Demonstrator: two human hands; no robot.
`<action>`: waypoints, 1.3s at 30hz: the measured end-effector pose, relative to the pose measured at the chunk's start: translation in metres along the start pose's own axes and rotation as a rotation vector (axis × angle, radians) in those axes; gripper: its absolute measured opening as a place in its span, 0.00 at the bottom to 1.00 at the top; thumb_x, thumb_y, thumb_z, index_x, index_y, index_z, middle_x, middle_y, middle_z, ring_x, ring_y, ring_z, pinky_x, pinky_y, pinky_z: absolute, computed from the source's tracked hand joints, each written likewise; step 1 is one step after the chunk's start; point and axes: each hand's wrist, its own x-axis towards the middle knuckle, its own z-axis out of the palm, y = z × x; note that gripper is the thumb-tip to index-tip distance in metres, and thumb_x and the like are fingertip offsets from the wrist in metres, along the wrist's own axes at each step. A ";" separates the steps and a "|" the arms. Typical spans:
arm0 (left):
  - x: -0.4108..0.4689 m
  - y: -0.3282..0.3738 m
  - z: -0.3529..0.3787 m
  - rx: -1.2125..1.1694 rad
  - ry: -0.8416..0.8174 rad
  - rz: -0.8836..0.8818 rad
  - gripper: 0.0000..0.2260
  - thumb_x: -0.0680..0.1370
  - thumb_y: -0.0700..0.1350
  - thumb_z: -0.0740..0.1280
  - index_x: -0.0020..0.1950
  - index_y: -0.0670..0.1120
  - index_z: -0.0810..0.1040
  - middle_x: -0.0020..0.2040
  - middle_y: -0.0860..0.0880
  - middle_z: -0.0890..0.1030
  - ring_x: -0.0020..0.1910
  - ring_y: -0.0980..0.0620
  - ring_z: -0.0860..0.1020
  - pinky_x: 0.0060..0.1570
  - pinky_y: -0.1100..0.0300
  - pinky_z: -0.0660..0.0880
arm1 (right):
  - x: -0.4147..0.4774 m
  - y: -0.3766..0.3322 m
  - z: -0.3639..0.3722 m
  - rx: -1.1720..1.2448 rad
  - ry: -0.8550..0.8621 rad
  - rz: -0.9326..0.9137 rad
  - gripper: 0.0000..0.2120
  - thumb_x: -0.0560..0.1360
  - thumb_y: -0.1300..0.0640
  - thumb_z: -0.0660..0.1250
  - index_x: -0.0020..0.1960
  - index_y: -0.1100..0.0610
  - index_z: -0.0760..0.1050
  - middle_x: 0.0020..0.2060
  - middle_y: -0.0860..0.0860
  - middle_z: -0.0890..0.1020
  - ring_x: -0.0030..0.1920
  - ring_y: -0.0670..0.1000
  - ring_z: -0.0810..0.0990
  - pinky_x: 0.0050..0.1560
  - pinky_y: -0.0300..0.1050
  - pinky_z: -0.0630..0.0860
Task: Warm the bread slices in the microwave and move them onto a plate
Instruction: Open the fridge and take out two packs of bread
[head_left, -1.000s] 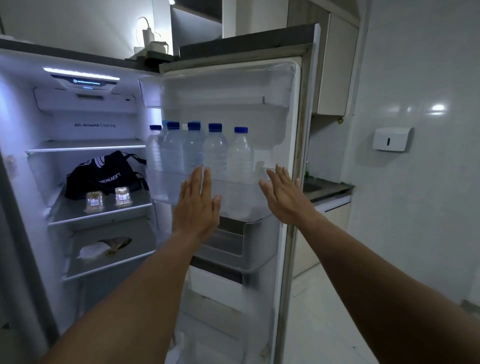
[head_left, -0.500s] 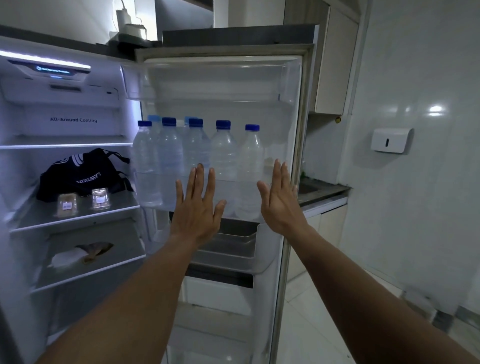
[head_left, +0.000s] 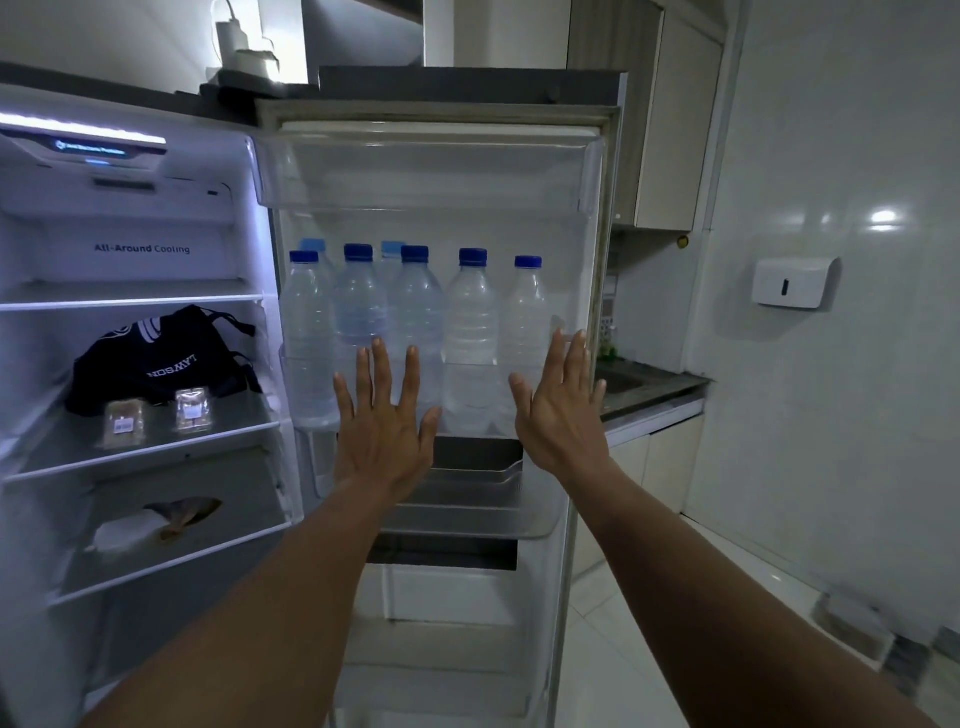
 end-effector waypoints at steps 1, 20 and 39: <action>0.002 0.000 0.002 0.006 0.002 0.006 0.32 0.81 0.63 0.44 0.81 0.49 0.39 0.80 0.40 0.39 0.79 0.40 0.41 0.74 0.34 0.46 | 0.003 0.003 0.000 -0.043 -0.015 0.007 0.37 0.82 0.35 0.44 0.79 0.50 0.29 0.78 0.52 0.31 0.78 0.53 0.31 0.75 0.60 0.34; 0.030 0.028 0.039 0.101 0.031 -0.001 0.33 0.81 0.61 0.49 0.81 0.48 0.44 0.80 0.38 0.40 0.79 0.38 0.42 0.75 0.35 0.46 | 0.058 0.050 0.007 -0.057 -0.125 0.001 0.37 0.82 0.36 0.44 0.78 0.50 0.27 0.78 0.53 0.30 0.78 0.55 0.32 0.77 0.64 0.39; 0.049 0.043 0.053 0.172 -0.034 0.008 0.31 0.80 0.60 0.46 0.81 0.49 0.46 0.80 0.39 0.43 0.79 0.39 0.43 0.75 0.39 0.44 | 0.087 0.063 0.004 0.017 -0.237 -0.002 0.36 0.85 0.47 0.51 0.79 0.56 0.29 0.79 0.56 0.33 0.79 0.56 0.35 0.76 0.65 0.45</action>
